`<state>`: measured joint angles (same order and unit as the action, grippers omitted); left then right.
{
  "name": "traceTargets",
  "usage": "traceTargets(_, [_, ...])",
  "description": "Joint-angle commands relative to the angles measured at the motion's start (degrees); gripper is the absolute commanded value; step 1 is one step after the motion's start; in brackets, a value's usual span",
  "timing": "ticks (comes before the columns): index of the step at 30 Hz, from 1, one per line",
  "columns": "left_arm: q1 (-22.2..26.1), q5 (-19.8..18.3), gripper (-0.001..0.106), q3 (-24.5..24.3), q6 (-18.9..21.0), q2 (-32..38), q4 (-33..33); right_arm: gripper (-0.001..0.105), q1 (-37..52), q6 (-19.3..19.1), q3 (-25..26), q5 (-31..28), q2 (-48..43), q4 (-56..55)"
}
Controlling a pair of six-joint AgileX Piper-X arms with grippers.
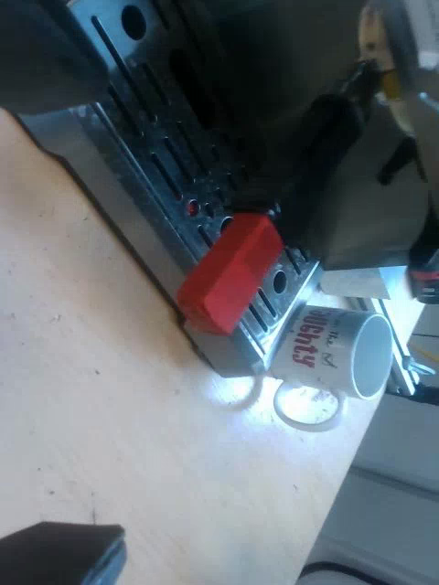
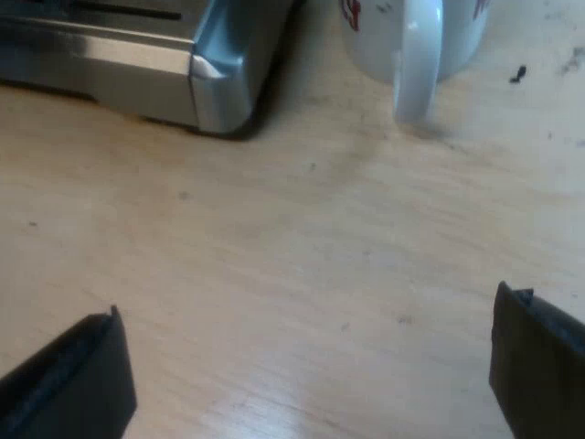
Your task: Place mug into machine
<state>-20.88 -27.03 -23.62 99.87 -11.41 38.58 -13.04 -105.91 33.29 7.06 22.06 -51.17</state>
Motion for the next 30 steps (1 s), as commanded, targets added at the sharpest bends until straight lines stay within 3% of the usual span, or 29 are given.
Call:
traceTargets(1, [-0.3, -0.8, 0.093, 0.0, 0.1, 0.2, -2.1, 0.081, 0.0, 0.7, -3.6, -2.2, -0.1, 5.1])
traceTargets(3, [-0.3, -0.8, 0.093, 5.1, 0.1, 0.1, -9.4, 0.081, 0.0, 0.7, -5.8, -2.3, -0.1, 7.8])
traceTargets(9, [-0.3, -0.9, 0.093, 9.5, 0.1, 0.1, -10.6, 0.081, 0.0, 0.7, -11.9, -2.5, -0.1, 17.4])
traceTargets(21, [-0.3, -0.9, 0.093, 9.5, 0.1, 0.0, -10.2, 0.081, 0.0, 0.7, -25.0, -8.3, 1.2, 46.7])
traceTargets(27, [-0.3, -0.9, 0.093, 9.5, 0.1, 0.0, -10.2, 0.081, 0.0, 0.7, -29.6, -9.9, 8.2, 60.8])
traceTargets(30, [-0.3, -0.9, 0.093, 9.5, 0.1, 0.0, -10.2, 0.081, 0.0, 0.7, -30.0, -9.9, 16.8, 70.1])
